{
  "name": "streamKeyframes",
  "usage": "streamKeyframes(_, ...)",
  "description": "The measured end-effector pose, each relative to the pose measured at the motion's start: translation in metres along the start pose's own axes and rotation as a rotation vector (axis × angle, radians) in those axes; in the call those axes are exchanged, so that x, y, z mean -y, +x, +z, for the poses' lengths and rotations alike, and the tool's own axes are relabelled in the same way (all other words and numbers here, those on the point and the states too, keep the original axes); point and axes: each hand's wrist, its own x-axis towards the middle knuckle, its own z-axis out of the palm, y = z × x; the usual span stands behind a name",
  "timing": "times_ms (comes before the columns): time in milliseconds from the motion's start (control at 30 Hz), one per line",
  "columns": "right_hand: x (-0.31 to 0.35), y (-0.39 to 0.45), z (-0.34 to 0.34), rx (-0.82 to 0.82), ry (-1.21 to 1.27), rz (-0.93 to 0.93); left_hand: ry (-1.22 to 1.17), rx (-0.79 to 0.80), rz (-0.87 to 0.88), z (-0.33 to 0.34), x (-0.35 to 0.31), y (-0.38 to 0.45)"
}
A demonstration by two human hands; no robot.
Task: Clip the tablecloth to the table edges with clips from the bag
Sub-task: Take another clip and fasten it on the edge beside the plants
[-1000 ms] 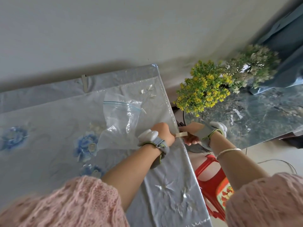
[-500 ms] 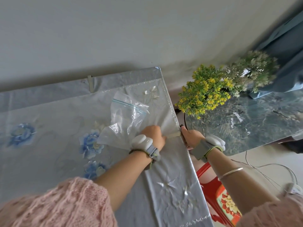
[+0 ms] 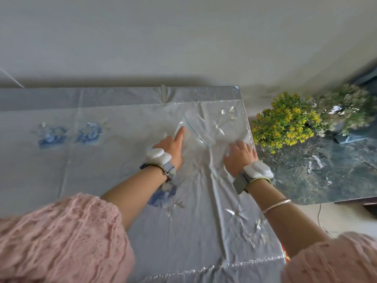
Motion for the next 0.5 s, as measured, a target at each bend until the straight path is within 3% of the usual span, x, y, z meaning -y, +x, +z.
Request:
streamKeyframes(133,0.049,-0.013,0.011,0.097,-0.077,-0.026,-0.109,-0.072,-0.09,-0.02,0.064,-0.016)
streamKeyframes(267,0.139,-0.034,0.026,0.086,-0.054,-0.11,-0.183,-0.206,-0.187,-0.04,0.165,-0.064)
streamKeyframes(300,0.195,-0.051,0.041,0.082,-0.049,-0.176,-0.178,-0.229,-0.258,-0.052,0.221,-0.098)
streamKeyframes(400,0.255,-0.058,0.046,0.158,0.014,-0.16,-0.199,-0.225,-0.326,-0.066,0.272,-0.129)
streamKeyframes(500,0.36,-0.082,0.074,0.207,0.003,-0.263,-0.186,-0.212,-0.407,-0.091,0.36,-0.185)
